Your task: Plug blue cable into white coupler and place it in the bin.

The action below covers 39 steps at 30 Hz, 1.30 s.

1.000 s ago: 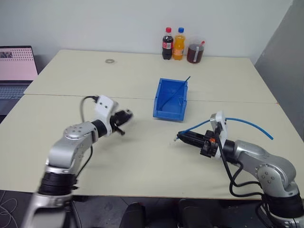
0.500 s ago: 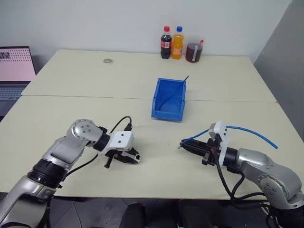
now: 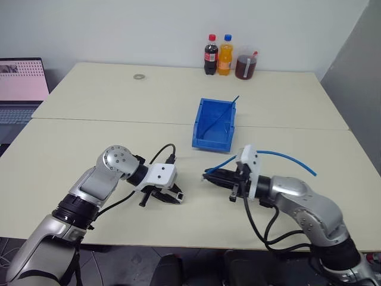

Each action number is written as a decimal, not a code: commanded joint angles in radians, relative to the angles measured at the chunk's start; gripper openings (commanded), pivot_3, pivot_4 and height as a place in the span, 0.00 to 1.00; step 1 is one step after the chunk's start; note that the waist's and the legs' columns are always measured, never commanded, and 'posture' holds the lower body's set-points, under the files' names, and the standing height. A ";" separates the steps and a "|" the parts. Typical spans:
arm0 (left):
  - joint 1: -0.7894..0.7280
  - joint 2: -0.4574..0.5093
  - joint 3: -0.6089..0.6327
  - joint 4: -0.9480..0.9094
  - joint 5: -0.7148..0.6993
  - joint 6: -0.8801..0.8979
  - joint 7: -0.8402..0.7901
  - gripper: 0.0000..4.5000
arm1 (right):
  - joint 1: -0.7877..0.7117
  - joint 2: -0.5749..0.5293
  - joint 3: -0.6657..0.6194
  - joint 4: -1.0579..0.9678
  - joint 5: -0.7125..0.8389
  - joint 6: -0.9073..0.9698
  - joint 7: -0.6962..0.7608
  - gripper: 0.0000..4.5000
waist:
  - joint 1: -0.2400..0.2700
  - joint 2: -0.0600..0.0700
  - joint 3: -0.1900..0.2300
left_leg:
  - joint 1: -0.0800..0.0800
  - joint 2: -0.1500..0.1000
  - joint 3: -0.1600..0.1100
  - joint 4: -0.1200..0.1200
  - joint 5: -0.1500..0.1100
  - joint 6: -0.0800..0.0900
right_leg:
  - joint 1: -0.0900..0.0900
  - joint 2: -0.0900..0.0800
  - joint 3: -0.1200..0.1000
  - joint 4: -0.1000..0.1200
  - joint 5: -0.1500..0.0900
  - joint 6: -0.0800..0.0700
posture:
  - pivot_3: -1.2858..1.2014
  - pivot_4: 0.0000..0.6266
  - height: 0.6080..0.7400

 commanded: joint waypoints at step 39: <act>0.026 -0.030 -0.015 -0.031 0.044 0.118 0.028 0.17 | 0.041 0.096 0.222 0.108 -0.314 -0.231 0.065 0.03 | -0.001 0.001 -0.004 | 0.002 0.000 -0.003 0.002 0.000 0.000 | 0.002 -0.001 0.000 0.002 0.000 0.000 | 0.52 0.24 1.00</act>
